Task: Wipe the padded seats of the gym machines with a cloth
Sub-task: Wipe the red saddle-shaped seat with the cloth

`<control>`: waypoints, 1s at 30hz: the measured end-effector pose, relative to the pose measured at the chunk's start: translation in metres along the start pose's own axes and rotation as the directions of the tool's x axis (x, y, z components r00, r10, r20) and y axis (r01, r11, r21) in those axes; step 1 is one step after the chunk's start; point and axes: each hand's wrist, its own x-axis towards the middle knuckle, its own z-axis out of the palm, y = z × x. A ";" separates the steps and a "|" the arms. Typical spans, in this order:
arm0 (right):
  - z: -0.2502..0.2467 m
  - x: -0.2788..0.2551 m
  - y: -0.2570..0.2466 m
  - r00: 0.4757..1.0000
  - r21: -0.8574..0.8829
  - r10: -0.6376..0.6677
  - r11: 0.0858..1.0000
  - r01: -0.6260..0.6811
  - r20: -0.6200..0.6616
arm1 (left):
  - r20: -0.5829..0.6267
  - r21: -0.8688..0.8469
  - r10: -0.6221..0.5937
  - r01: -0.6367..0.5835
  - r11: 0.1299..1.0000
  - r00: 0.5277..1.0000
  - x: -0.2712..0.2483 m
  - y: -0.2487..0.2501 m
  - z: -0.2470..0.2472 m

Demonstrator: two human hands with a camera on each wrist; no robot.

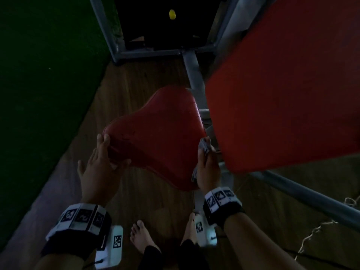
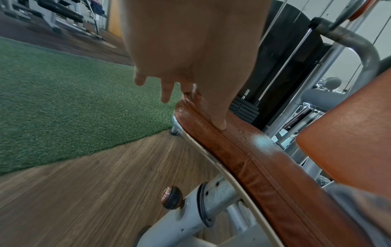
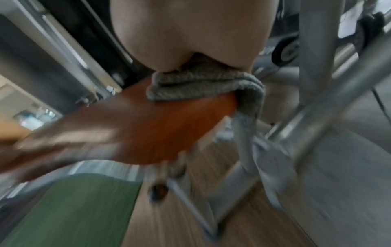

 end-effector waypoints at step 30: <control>0.006 0.067 -0.055 0.999 -0.154 -0.046 0.987 0.047 0.013 | 0.050 -0.066 -0.025 0.028 0.997 0.998 -0.002 -0.004 0.000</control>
